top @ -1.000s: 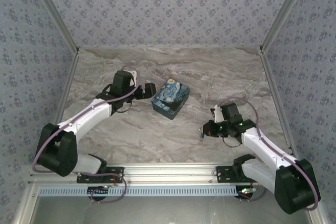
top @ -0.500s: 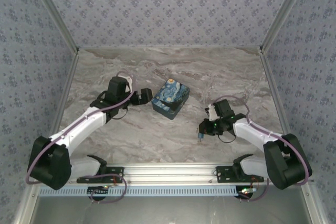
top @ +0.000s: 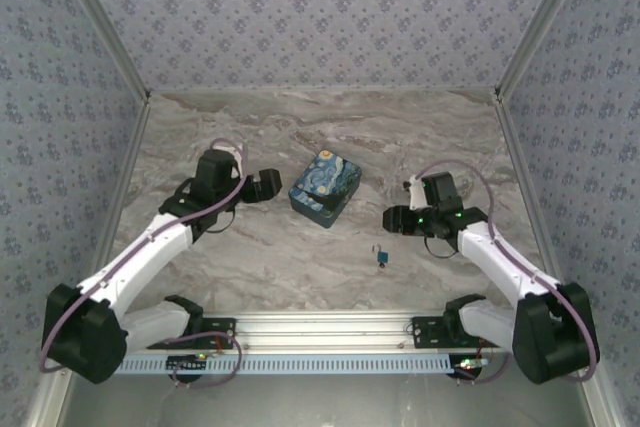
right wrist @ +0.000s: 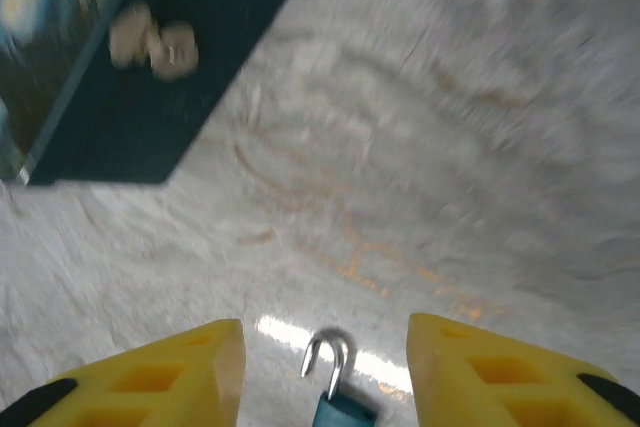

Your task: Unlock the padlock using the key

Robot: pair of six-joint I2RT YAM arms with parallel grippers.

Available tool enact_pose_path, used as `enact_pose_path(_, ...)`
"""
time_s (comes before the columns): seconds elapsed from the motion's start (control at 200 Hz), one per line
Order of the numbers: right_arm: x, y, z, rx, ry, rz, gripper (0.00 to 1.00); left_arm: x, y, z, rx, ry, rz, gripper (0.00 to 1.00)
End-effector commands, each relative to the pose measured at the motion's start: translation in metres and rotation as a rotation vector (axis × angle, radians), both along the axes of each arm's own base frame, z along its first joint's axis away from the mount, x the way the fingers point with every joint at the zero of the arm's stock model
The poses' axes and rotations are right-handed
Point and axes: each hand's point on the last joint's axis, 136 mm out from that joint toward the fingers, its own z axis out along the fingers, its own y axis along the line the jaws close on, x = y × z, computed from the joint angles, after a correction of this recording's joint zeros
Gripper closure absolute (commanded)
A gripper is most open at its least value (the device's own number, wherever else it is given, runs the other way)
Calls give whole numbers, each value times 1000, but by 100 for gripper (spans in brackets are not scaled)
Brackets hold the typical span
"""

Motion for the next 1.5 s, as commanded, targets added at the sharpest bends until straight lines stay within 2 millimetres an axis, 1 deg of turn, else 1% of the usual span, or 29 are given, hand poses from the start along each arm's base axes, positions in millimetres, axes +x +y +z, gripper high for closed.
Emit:
enact_pose_path(0.0, 18, -35, 27, -107, -133, -81, 42, 4, 46, 24, 136, -128, 171, 1)
enact_pose_path(0.04, 24, -47, 37, -134, -184, -120, 37, 3, 60, 27, 176, -166, 228, 0)
enact_pose_path(0.105, 33, -65, 53, -183, -273, -181, 25, 1, 78, 32, 227, -236, 292, 0)
enact_pose_path(0.14, 36, -75, 61, -210, -318, -213, 11, 0, 85, 36, 241, -276, 320, 1)
enact_pose_path(0.15, 37, -77, 63, -217, -331, -222, 3, -1, 87, 35, 246, -286, 325, 1)
enact_pose_path(0.165, 39, -81, 66, -228, -349, -235, 0, -2, 89, 36, 251, -303, 329, 1)
enact_pose_path(0.235, 45, -97, 75, -271, -419, -286, 0, -6, 93, 36, 274, -371, 323, 1)
enact_pose_path(0.325, 51, -117, 74, -314, -450, -349, 0, -11, 97, 31, 302, -425, 317, 1)
enact_pose_path(0.415, 56, -147, 73, -357, -478, -486, 0, -13, 101, 20, 357, -446, 309, 1)
enact_pose_path(0.46, 57, -157, 69, -382, -513, -516, 0, -13, 104, 12, 399, -440, 304, 1)
enact_pose_path(0.475, 58, -160, 70, -391, -537, -526, 0, -12, 106, 9, 415, -436, 308, 1)
enact_pose_path(0.57, 58, -174, 53, -447, -589, -570, 0, -11, 121, -10, 505, -372, 340, 1)
enact_pose_path(0.645, 63, -178, 38, -436, -576, -576, 0, -8, 134, -21, 536, -321, 373, 1)
enact_pose_path(0.735, 76, -174, 23, -395, -593, -570, 0, 0, 138, -25, 545, -324, 361, 1)
enact_pose_path(0.795, 84, -171, 13, -384, -597, -559, 0, 4, 141, -32, 560, -320, 357, 1)
enact_pose_path(0.879, 95, -170, 13, -380, -626, -563, 0, 8, 146, -44, 562, -301, 346, 1)
enact_pose_path(0.919, 99, -167, 14, -408, -639, -534, 0, 10, 147, -49, 553, -301, 342, 0)
enact_pose_path(0.999, 104, -161, 17, -442, -679, -488, 0, 13, 148, -59, 521, -317, 333, 1)
enact_pose_path(1.059, 107, -161, 13, -442, -692, -482, 0, 16, 148, -64, 500, -332, 328, 1)
enact_pose_path(1.134, 109, -162, 4, -432, -698, -487, 0, 21, 147, -66, 495, -341, 308, 1)
enact_pose_path(1.194, 114, -164, -9, -429, -675, -487, 0, 26, 144, -65, 500, -366, 291, 0)
enact_pose_path(1.234, 121, -165, -9, -428, -680, -496, 0, 30, 143, -64, 503, -378, 286, 1)
enact_pose_path(1.269, 124, -165, -15, -435, -609, -480, 0, 33, 142, -63, 506, -389, 281, 1)
enact_pose_path(1.284, 126, -164, -16, -434, -591, -468, 0, 35, 141, -63, 506, -392, 276, 1)
enact_pose_path(1.329, 130, -156, -15, -443, -616, -426, 0, 39, 139, -64, 509, -395, 268, 1)
enact_pose_path(1.469, 129, -156, -17, -441, -607, -423, 0, 54, 132, -63, 514, -422, 235, 0)
enact_pose_path(1.494, 129, -156, -16, -441, -608, -422, 0, 57, 132, -66, 523, -409, 224, 1)
